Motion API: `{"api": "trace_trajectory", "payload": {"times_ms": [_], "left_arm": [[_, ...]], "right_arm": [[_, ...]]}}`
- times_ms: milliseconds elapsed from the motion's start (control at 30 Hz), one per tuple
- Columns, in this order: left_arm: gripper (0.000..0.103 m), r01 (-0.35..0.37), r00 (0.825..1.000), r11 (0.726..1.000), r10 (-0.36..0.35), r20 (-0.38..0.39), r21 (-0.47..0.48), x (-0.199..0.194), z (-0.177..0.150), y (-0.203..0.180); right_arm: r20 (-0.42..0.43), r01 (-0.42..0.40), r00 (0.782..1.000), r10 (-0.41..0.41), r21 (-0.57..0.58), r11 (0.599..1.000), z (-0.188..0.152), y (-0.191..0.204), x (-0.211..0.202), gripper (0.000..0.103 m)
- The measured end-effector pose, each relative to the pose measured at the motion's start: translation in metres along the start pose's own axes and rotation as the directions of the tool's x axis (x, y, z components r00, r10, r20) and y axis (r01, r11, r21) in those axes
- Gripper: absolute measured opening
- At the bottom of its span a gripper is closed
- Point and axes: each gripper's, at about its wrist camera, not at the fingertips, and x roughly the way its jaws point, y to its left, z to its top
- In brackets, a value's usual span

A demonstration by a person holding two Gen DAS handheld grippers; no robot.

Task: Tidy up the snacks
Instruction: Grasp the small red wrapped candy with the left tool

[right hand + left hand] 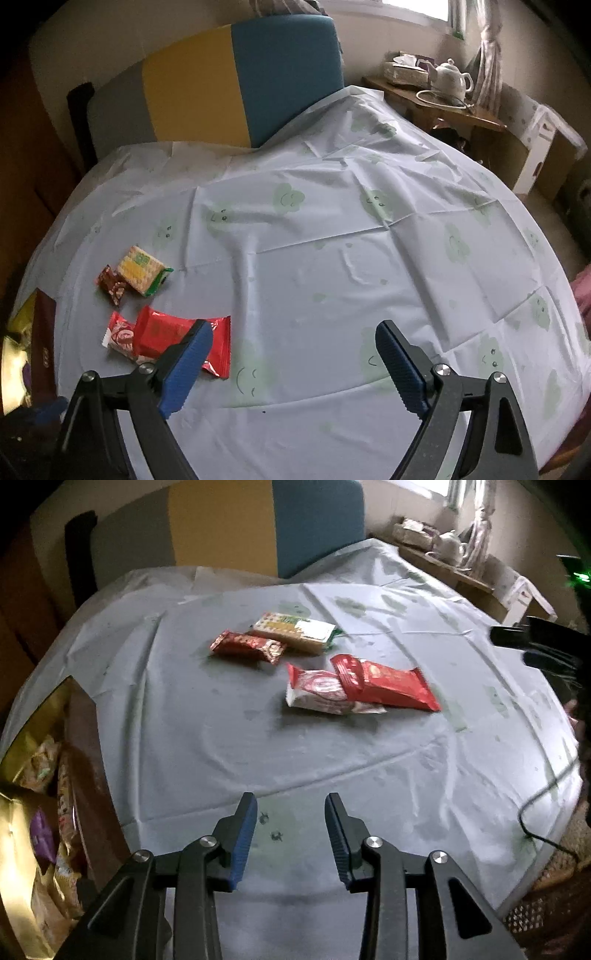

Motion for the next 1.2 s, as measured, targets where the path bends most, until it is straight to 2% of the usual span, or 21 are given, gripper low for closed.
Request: {"api": "trace_trajectory", "payload": {"times_ms": [133, 200, 367, 433, 533, 633, 733, 967, 1067, 1133, 1167, 1200], "left_arm": [[0.042, 0.004, 1.0, 1.0, -0.004, -0.031, 0.024, 0.015, 0.017, 0.001], [0.051, 0.011, 0.999, 1.0, -0.01, -0.031, 0.017, 0.019, 0.028, 0.006], [0.051, 0.025, 0.999, 0.991, -0.028, -0.024, -0.128, 0.027, 0.065, 0.04], [0.051, 0.034, 0.999, 0.973, -0.042, -0.028, -0.228, 0.033, 0.08, 0.059], [0.051, 0.047, 0.997, 0.956, -0.061, -0.04, -0.29, 0.045, 0.097, 0.071], [0.051, 0.091, 0.991, 0.924, -0.119, -0.053, -0.37, 0.06, 0.113, 0.078], [0.051, 0.08, 0.992, 0.91, -0.112, -0.055, -0.407, 0.073, 0.128, 0.076], [0.051, 0.022, 0.995, 0.907, -0.061, -0.08, -0.42, 0.102, 0.144, 0.067], [0.051, -0.026, 0.998, 0.936, 0.001, -0.069, -0.35, 0.106, 0.147, 0.057], [0.03, -0.053, 0.998, 0.955, 0.039, -0.053, -0.293, 0.104, 0.143, 0.052], [0.023, -0.058, 0.998, 0.965, 0.049, -0.044, -0.255, 0.103, 0.14, 0.049], [0.022, -0.053, 0.998, 0.973, 0.047, -0.034, -0.226, 0.101, 0.135, 0.049]], "right_arm": [[0.0, -0.012, 1.0, 0.012, -0.002, 1.0, 0.0, 0.001, -0.001, 0.092], [0.0, -0.015, 1.0, 0.015, -0.008, 1.0, 0.0, 0.002, -0.002, 0.092], [0.004, -0.027, 1.0, 0.027, -0.015, 1.0, 0.0, 0.004, -0.004, 0.093], [0.007, -0.032, 0.999, 0.032, -0.017, 0.999, 0.0, 0.004, -0.005, 0.093], [0.005, -0.042, 0.999, 0.042, -0.021, 0.999, 0.001, 0.006, -0.006, 0.093], [0.004, -0.052, 0.999, 0.052, -0.027, 0.998, 0.001, 0.008, -0.006, 0.094], [-0.003, -0.059, 0.998, 0.059, -0.032, 0.998, 0.001, 0.01, -0.005, 0.094], [-0.021, -0.084, 0.996, 0.083, -0.038, 0.996, 0.0, 0.014, -0.003, 0.094], [-0.022, -0.093, 0.995, 0.093, -0.042, 0.995, 0.0, 0.015, -0.004, 0.094], [-0.024, -0.097, 0.995, 0.096, -0.044, 0.994, 0.0, 0.016, -0.003, 0.094], [-0.025, -0.098, 0.995, 0.097, -0.045, 0.994, 0.0, 0.016, -0.003, 0.094], [-0.024, -0.099, 0.995, 0.098, -0.046, 0.994, -0.001, 0.016, -0.004, 0.094]]}}
